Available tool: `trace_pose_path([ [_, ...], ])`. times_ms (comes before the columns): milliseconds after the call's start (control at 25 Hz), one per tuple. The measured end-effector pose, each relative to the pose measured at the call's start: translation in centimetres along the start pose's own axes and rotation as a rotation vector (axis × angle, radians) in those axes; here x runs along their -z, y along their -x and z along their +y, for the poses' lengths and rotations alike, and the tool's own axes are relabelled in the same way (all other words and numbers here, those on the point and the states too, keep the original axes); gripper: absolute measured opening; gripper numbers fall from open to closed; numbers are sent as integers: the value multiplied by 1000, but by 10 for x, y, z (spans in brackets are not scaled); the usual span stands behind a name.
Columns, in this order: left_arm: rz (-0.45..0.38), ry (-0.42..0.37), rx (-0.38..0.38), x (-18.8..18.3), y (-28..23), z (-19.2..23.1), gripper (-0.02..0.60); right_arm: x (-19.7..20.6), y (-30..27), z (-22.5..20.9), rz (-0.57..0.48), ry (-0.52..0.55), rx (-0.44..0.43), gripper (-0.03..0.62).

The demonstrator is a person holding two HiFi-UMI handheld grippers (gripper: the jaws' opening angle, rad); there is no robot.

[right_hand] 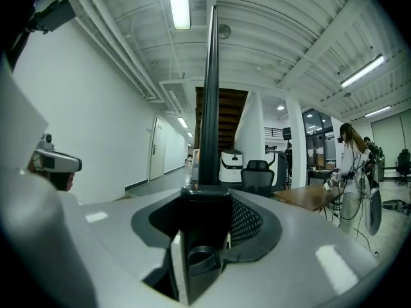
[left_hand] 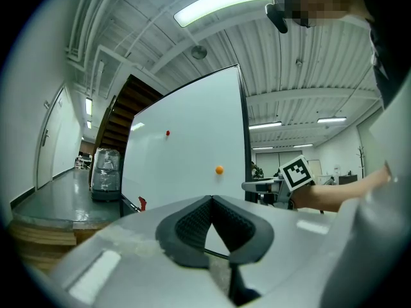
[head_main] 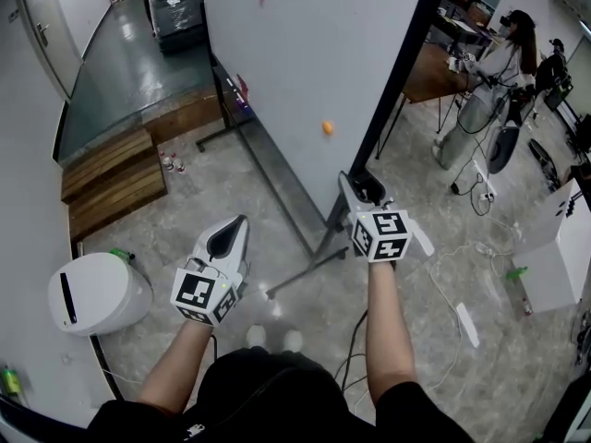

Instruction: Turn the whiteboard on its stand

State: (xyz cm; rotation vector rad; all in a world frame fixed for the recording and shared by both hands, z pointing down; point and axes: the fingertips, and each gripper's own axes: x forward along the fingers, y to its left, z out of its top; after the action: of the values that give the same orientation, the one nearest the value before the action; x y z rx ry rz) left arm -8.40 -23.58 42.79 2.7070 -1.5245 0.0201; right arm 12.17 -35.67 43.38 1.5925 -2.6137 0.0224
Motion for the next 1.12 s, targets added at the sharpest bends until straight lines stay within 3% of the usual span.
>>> trace_pose_path([
  [1120, -23, -10, -66, -14, 26, 7, 5, 1, 46, 2, 26, -16, 8, 184],
])
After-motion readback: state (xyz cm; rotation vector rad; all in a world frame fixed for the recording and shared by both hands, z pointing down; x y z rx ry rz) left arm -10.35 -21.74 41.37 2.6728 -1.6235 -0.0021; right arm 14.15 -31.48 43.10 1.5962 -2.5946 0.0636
